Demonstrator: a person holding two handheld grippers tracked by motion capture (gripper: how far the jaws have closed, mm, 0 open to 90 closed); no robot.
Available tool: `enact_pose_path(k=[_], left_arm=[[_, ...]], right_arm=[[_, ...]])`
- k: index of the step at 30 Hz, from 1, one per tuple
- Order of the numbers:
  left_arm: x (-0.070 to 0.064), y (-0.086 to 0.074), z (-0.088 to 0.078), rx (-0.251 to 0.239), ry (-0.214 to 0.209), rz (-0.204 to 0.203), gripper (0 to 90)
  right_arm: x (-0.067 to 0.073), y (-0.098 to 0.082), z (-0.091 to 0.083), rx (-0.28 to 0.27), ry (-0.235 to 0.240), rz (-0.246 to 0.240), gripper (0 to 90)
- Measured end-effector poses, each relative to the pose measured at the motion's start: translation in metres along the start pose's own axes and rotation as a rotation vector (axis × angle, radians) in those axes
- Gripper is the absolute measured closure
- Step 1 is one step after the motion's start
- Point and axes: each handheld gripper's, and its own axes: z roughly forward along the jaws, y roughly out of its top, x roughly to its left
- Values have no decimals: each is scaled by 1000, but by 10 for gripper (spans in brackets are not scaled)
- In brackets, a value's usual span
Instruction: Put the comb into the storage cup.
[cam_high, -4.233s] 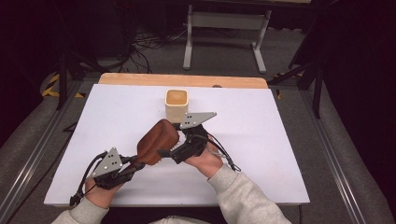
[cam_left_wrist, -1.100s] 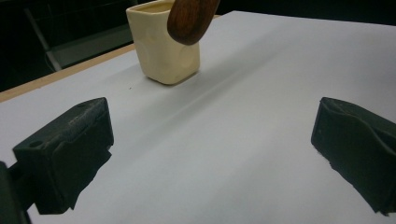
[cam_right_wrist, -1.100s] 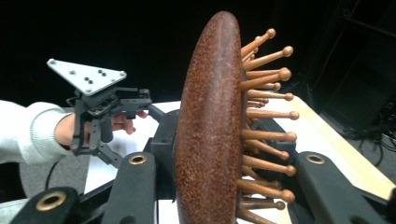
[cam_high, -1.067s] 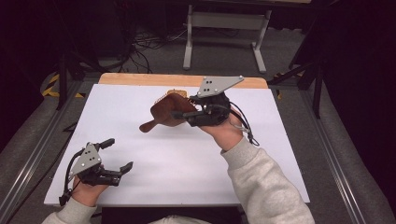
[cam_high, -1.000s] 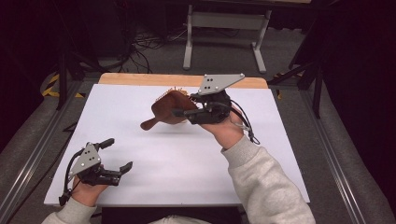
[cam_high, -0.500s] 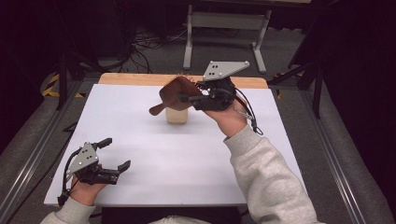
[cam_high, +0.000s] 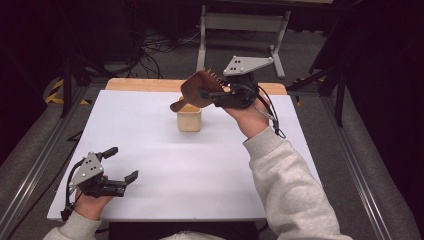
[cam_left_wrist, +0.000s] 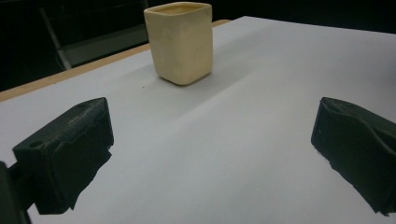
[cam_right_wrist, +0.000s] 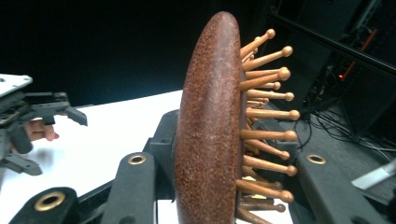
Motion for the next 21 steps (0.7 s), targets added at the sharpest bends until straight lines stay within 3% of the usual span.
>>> enact_pose_path(k=[11,21], left_arm=[[0,0,0,5,-5,5,3],[-1,0,0,4,-5,7,3]], right_arm=[[-18,-2,1,21,-71,26,580],[-29,-8,5,42,-104,48,579]])
